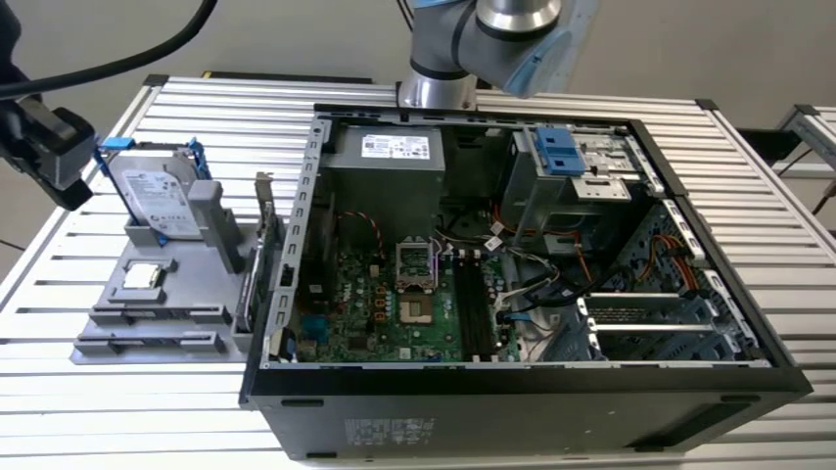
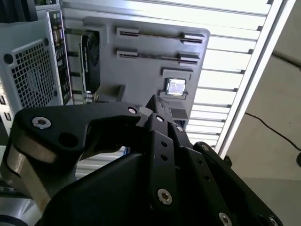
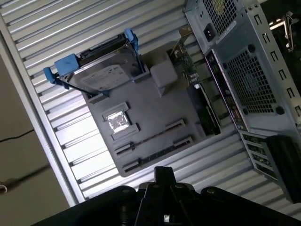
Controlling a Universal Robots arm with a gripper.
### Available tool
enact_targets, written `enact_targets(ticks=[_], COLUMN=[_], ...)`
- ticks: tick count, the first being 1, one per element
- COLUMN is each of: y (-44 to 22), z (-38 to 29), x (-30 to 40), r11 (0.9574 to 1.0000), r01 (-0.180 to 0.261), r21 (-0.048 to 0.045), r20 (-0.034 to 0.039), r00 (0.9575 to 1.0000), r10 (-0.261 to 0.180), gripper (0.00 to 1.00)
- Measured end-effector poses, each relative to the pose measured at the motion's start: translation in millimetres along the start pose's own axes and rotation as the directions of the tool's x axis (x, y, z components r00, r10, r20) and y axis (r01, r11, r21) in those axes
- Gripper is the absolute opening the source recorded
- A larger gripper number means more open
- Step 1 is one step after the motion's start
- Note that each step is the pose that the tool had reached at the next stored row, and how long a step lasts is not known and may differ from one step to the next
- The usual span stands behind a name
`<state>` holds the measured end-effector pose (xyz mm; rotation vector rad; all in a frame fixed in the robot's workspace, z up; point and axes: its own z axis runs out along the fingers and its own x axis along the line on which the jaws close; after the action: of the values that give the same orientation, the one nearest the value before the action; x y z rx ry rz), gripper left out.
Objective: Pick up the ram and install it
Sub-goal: 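Pick up the ram and move it above insertion slot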
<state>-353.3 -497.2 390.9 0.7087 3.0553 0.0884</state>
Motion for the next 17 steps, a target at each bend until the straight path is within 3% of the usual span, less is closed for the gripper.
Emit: enact_targets(ticks=[9,17], y=[0.0,0.0], z=[0.1,0.1], x=[0.0,0.0], r11=[0.9984,0.9944], r01=[-0.057,-0.106], r21=[0.0002,0.0008], r20=[0.0017,0.0021], r00=[0.9984,0.9944], r10=[0.057,0.106], gripper=[0.0,0.0])
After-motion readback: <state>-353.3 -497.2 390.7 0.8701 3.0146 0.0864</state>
